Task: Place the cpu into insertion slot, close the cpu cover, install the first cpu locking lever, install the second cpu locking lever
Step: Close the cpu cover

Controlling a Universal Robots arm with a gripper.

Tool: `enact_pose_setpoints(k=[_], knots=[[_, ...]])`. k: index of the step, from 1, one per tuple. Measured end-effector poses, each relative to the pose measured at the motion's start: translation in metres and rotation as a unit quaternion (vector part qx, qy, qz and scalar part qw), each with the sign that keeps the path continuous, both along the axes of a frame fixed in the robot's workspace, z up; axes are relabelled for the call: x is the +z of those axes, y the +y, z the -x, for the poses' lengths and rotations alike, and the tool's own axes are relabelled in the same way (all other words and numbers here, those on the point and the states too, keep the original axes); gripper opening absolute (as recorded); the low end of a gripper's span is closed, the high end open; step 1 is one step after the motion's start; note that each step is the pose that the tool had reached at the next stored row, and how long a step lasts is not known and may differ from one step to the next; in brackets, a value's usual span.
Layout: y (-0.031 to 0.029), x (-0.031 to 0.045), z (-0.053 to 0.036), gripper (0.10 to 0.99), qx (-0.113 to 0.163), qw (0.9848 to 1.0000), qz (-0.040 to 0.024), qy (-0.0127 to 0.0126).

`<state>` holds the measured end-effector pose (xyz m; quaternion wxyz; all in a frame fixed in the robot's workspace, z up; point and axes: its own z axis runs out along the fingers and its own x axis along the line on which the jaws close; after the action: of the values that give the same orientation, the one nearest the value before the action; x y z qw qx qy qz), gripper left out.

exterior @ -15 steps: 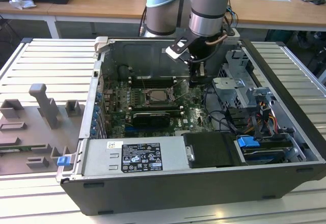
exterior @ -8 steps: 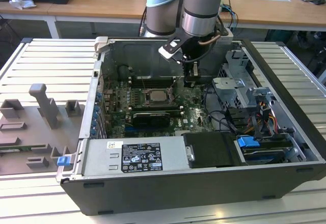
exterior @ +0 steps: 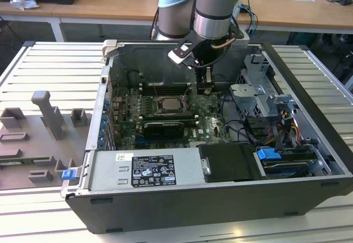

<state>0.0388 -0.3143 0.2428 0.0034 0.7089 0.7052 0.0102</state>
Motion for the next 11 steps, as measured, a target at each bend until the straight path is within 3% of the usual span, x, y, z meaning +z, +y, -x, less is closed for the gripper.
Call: enact_pose_setpoints(k=[11], knots=[[0.0000,-0.0001,0.0103,0.106,0.000,1.0000,0.0000,0.0000]])
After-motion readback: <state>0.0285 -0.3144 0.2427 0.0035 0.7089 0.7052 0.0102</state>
